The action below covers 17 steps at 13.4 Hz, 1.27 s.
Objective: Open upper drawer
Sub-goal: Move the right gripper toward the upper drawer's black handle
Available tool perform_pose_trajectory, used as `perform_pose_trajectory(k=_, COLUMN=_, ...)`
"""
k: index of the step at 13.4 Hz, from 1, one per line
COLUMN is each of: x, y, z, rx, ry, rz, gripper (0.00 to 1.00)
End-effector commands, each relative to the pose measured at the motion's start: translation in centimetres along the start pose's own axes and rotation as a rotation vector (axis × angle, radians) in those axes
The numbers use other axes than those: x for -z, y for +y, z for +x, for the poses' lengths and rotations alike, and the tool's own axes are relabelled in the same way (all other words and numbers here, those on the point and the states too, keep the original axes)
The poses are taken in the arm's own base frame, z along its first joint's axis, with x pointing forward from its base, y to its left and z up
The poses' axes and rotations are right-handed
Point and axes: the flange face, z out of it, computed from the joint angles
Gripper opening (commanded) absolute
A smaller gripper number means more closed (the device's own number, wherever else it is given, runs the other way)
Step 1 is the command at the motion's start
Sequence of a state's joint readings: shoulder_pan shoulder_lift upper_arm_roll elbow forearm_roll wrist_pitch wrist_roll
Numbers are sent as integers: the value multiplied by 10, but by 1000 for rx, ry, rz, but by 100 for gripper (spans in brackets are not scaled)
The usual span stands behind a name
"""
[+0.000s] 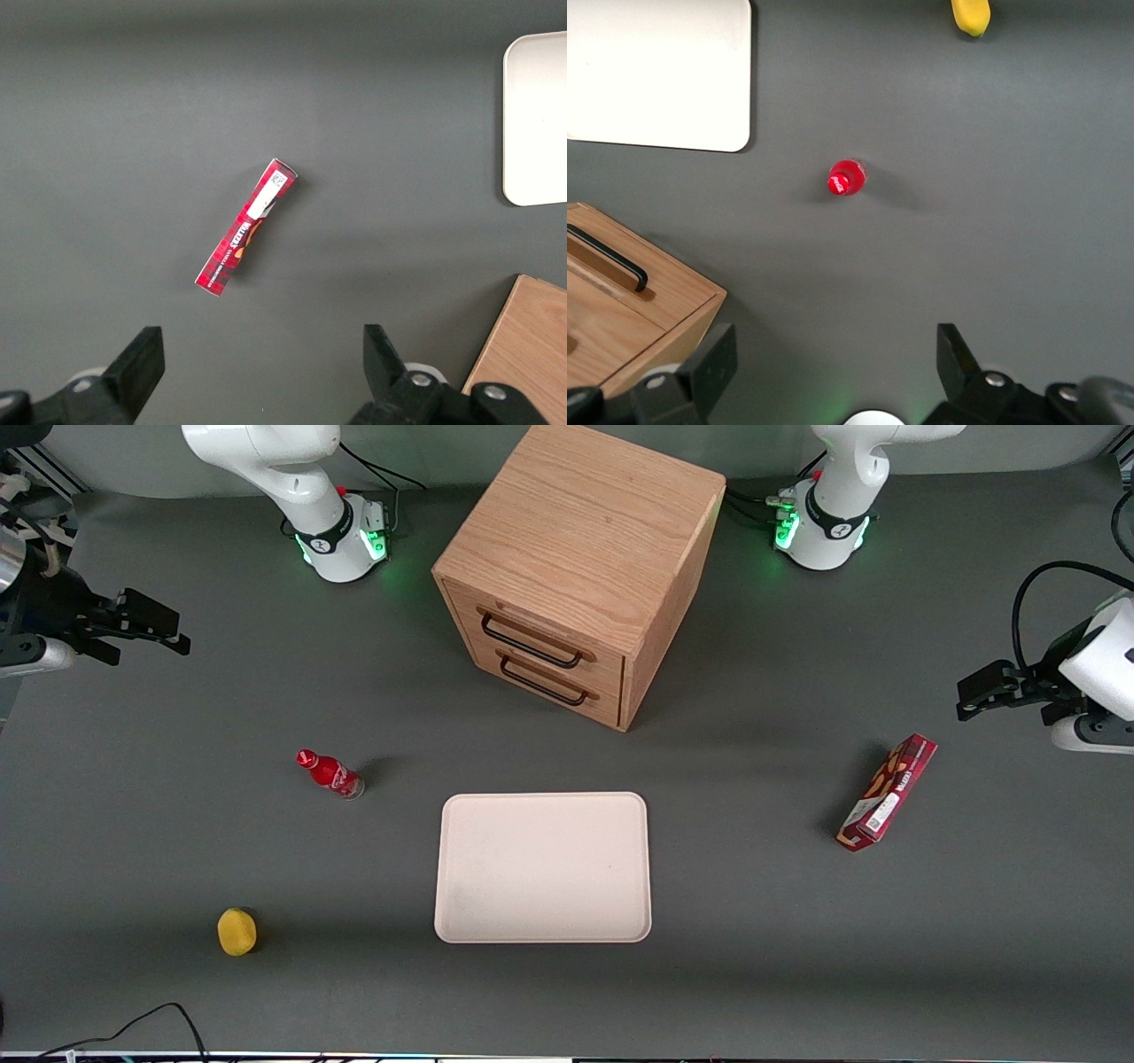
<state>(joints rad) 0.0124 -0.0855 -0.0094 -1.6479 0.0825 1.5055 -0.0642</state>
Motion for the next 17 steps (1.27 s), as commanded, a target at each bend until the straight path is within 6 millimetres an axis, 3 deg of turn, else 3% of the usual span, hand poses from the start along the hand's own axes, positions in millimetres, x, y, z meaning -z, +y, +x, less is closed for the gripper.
perform_pose_trajectory(k=1, x=1, y=4, z=3, rx=57, ry=3, rz=-20, gripper=100)
perform_pose_trajectory(k=4, x=-11, y=-7, z=9, rx=65, ry=-29, rz=-1, gripper=100)
perform_pose_trajectory(k=7, x=-23, y=-21, z=19, rx=160, ry=-64, rz=127, gripper=100)
perform_pose_trajectory(k=10, x=-41, y=-60, z=32, rx=344, ry=-109, rz=137, gripper=100)
perform_pose_trajectory(k=15, x=-75, y=-157, z=32, rx=582, ry=-196, rz=156, gripper=100)
perform_pose_trajectory(k=17, x=-75, y=-174, z=26, rx=684, ry=-221, rz=211, gripper=100)
